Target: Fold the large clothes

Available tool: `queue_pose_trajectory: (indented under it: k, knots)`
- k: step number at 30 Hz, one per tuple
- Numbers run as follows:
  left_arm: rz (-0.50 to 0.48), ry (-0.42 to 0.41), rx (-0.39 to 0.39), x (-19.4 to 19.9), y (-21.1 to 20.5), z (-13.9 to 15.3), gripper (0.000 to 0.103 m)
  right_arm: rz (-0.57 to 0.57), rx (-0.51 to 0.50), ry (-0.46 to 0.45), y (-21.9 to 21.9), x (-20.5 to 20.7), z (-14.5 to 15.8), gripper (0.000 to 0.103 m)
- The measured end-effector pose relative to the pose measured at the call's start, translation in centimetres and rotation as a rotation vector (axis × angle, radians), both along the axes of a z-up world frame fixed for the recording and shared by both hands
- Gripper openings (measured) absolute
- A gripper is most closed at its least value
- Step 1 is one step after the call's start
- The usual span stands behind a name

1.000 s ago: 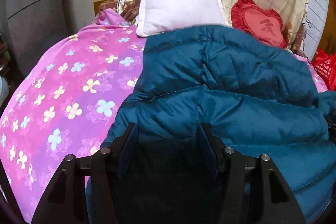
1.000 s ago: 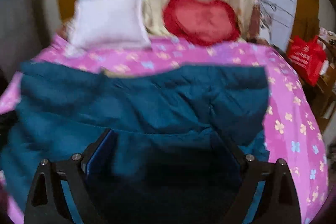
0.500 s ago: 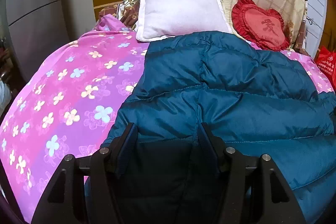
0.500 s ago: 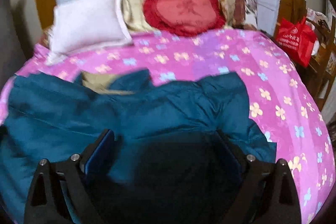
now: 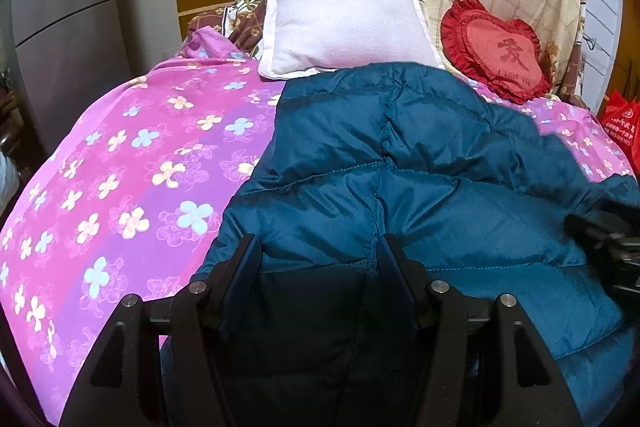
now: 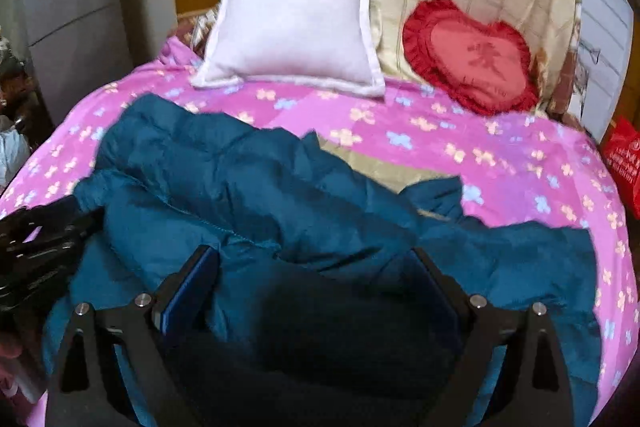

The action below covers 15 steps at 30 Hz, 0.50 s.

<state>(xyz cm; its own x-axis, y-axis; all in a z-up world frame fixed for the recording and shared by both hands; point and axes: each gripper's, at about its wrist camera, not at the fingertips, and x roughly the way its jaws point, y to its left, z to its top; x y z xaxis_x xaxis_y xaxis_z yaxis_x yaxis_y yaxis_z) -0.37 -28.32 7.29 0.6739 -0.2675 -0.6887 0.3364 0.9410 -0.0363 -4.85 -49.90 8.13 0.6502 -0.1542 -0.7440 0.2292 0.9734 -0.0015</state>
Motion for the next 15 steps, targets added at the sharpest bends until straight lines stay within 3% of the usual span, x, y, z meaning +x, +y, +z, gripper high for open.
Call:
queue_pose_trajectory:
  k: [3, 7, 15]
  knots:
    - [0.004, 0.002, -0.007, 0.1, -0.1, -0.1, 0.042, -0.036, 0.057, 0.036, -1.1, 1.0, -1.8, 0.1]
    - [0.002, -0.005, 0.011, 0.0, -0.3, -0.3, 0.042, -0.05, 0.049, 0.051, -1.1, 1.3, -2.7, 0.101]
    - [0.002, 0.002, 0.004, 0.0, 0.0, -0.5, 0.043, -0.047, -0.007, -0.02, -2.0, -4.0, 1.6, 0.1]
